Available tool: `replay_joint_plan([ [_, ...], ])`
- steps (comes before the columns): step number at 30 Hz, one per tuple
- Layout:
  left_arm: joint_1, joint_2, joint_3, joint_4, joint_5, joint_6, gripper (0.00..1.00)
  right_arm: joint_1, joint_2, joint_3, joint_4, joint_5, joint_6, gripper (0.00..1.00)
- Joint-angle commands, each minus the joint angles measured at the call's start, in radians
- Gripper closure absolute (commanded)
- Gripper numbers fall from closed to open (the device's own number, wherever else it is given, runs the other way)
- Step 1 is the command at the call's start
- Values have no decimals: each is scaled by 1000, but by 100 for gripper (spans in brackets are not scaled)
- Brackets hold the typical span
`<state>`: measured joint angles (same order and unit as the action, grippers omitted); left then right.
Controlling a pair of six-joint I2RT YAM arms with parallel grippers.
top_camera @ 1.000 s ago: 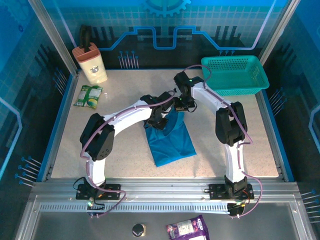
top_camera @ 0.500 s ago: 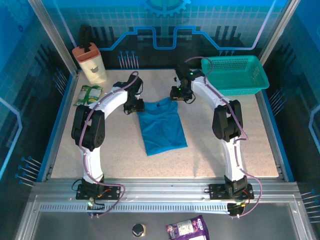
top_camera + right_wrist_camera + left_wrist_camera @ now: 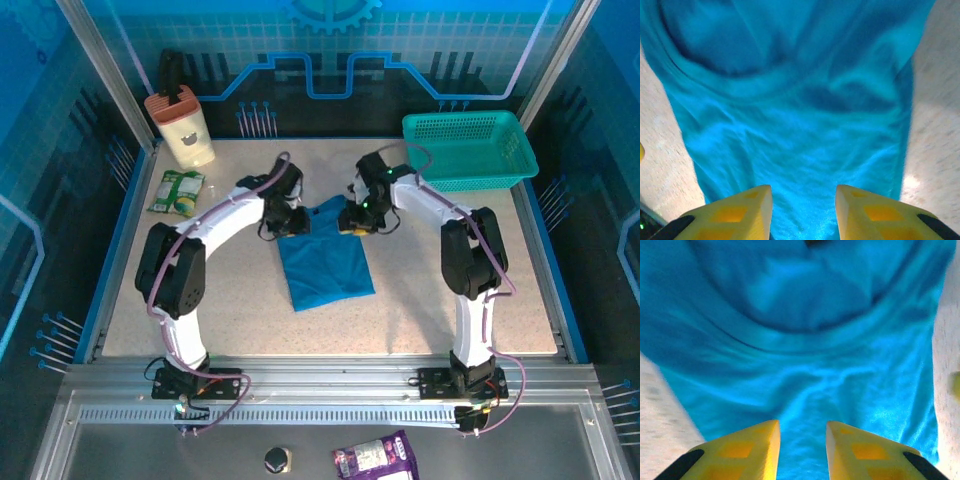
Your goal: Fold the inside-out t-shirt
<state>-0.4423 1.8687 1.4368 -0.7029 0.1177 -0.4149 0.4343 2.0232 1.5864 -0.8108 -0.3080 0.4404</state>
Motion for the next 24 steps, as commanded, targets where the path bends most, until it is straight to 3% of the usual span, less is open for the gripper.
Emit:
replay_joint_plan([
  [1,-37,53,-35,50,71,-46,71,27,-17,-99,40,-75,9,63],
  [5,-47,85,-48,30,52,-45,72,44,-51,-232,79,-64,71,65],
  [11,-48,-25,-110,-14,21,4,73,91,-152,-312,29,-71,106,65],
  [17,-173,-97,-127,-8,115,-72,75,25,-175,-175,41,-12,111,65],
  [24,-293,-66,-119,-22,161,-124,87,-58,54,93,78,-98,88,67],
])
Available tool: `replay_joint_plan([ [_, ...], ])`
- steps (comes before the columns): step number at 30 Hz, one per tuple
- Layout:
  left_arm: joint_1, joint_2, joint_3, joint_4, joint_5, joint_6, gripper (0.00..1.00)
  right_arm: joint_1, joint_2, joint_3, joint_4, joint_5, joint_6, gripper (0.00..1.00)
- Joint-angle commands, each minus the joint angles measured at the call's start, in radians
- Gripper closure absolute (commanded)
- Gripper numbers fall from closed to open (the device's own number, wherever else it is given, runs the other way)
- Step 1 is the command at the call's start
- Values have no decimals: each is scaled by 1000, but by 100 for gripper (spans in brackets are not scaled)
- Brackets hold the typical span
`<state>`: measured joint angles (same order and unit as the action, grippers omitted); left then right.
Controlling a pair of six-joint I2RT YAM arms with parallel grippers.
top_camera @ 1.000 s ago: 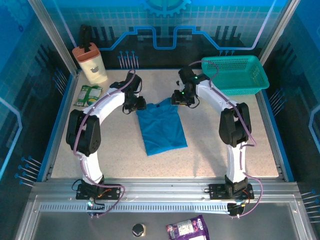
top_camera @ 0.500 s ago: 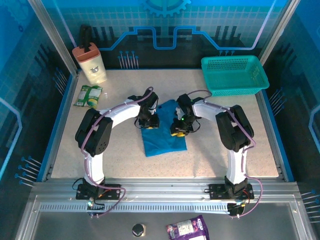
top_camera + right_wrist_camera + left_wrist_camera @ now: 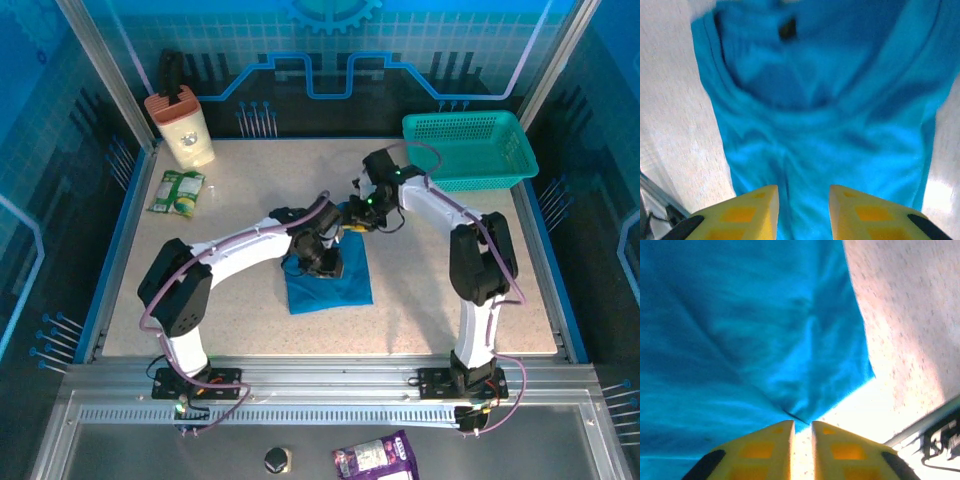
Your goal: Fold the inside-out t-shirt
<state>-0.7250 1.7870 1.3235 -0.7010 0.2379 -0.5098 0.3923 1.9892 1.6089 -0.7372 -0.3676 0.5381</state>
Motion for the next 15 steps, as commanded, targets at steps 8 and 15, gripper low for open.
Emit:
replay_joint_plan([
  [8,-48,115,-90,21,95,-42,97,-59,329,279,-5,-74,-25,68],
  [15,-46,38,-216,-35,81,35,95,-72,290,247,-1,-9,-22,68],
])
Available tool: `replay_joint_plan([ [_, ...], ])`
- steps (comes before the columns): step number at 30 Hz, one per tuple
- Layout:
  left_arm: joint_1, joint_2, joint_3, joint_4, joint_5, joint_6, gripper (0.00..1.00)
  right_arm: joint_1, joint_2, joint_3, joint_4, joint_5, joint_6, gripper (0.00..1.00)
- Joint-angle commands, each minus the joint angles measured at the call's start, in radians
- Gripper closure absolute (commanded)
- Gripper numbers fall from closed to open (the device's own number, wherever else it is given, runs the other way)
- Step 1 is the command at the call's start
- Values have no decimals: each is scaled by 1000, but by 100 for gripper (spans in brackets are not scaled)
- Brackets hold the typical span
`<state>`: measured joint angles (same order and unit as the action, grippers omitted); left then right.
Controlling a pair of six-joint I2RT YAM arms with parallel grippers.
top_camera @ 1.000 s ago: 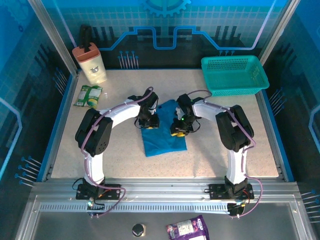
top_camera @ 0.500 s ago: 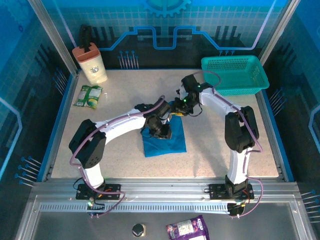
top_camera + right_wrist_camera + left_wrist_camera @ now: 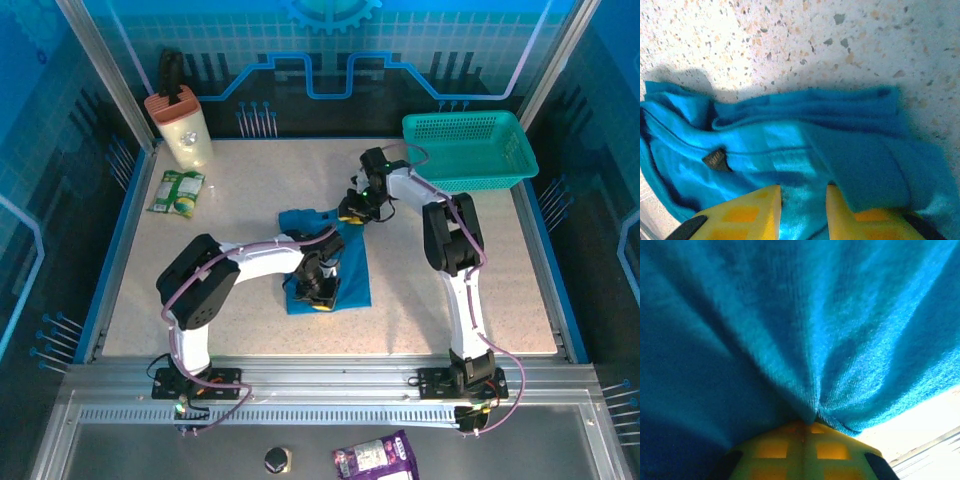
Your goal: Fold the inside-out t-shirt
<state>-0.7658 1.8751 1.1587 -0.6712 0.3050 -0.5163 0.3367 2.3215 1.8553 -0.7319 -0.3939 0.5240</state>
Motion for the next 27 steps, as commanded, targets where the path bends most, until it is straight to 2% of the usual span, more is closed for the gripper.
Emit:
replay_joint_plan([
  [1,-5,-62,-57,-74,6,49,95,-16,-73,-20,2,4,-10,67],
  [5,-6,-102,-47,-99,-5,67,93,-16,-195,-111,-10,19,-23,63],
  [13,21,-157,63,-104,49,97,87,-12,-289,-252,-120,213,-67,55],
  [16,69,-155,80,-96,45,96,87,-2,-267,-248,-117,226,-72,49],
  [21,144,-139,88,-85,33,124,86,23,-175,-160,-131,242,-69,47],
  [27,160,-98,88,-76,14,150,86,52,-67,-45,-173,291,-48,47],
])
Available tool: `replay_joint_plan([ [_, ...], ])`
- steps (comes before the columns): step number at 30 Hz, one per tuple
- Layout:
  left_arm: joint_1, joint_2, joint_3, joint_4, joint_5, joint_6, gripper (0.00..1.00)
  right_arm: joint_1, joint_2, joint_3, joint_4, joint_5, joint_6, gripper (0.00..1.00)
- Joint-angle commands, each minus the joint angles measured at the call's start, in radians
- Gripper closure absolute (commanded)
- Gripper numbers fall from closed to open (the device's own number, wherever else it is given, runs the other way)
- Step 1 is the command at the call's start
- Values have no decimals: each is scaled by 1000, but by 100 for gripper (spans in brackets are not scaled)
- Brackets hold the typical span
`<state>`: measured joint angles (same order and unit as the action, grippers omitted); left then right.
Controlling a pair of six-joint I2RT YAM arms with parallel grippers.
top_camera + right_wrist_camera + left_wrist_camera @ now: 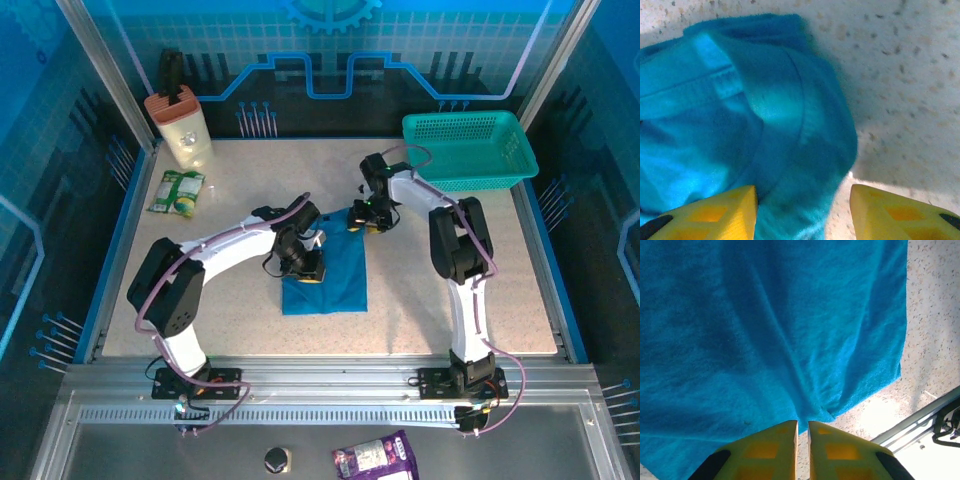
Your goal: Fold the inside-out t-shirt
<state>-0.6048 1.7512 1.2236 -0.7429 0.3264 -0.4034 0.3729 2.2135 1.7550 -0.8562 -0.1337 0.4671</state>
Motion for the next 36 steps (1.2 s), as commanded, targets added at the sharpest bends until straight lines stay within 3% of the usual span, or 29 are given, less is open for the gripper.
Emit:
replay_joint_plan([
  [1,0,38,26,-5,-14,40,86,22,55,68,-51,31,11,47],
  [14,0,111,-1,1,-48,66,86,74,140,110,-100,80,73,57],
  [18,0,100,-10,20,-42,52,87,86,141,98,-83,81,91,65],
  [22,5,37,-21,62,-75,22,83,81,140,93,-79,92,77,81],
  [28,144,-25,37,96,-143,-19,70,61,128,85,-81,81,10,99],
  [36,323,152,231,89,-188,-25,59,47,117,92,-101,74,-23,100],
])
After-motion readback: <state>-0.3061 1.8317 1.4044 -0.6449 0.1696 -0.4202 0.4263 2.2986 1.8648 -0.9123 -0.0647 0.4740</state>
